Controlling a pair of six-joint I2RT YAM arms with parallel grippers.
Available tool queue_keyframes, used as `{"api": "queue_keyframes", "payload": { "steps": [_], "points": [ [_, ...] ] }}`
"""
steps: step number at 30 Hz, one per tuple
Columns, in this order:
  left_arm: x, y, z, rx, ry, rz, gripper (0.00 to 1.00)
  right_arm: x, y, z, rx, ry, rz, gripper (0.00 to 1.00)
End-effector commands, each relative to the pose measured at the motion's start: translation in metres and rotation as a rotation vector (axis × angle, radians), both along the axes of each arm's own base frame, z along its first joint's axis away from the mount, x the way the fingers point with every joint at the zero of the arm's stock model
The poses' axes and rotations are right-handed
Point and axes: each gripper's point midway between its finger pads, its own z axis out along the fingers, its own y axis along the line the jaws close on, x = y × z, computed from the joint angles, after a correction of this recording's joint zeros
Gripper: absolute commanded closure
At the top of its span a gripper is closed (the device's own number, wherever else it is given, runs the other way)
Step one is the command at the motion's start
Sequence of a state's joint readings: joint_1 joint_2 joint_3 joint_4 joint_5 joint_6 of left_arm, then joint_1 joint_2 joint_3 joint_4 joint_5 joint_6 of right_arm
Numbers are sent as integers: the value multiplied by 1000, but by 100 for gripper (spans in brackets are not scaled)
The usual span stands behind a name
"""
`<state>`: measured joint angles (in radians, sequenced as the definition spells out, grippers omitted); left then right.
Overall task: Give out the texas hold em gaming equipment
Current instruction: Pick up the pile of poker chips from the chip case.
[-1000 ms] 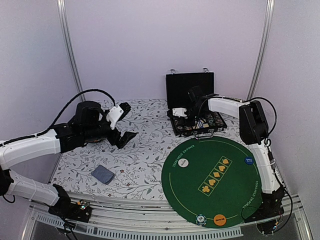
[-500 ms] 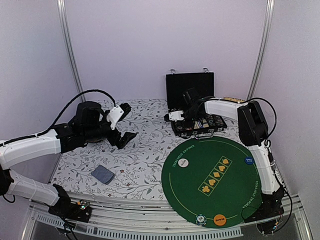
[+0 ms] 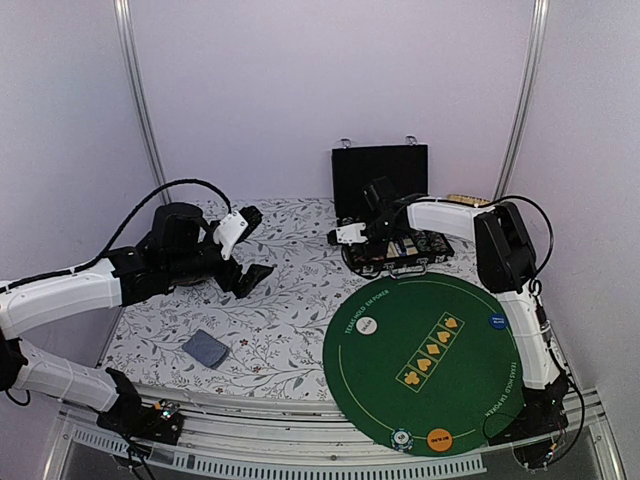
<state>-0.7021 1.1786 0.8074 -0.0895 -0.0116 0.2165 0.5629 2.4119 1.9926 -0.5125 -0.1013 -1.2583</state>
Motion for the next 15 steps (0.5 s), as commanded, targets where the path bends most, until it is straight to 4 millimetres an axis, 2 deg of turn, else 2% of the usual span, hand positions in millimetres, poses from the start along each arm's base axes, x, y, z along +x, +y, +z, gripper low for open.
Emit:
{"api": "queue_keyframes", "payload": {
  "steps": [1,6,12,15],
  "points": [
    [0,0,0,-5,-5,-4,2,-32,-23,-81,-144,190,-14,58],
    [0,0,-1,-5,-5,-6,2,-37,-28,-91,-165,212,-21,57],
    [0,0,1,-7,-9,-4,2,-48,-29,-108,-226,218,-10,63],
    [0,0,2,-9,-8,-5,2,-55,-29,-104,-242,228,-14,63]
  ]
}}
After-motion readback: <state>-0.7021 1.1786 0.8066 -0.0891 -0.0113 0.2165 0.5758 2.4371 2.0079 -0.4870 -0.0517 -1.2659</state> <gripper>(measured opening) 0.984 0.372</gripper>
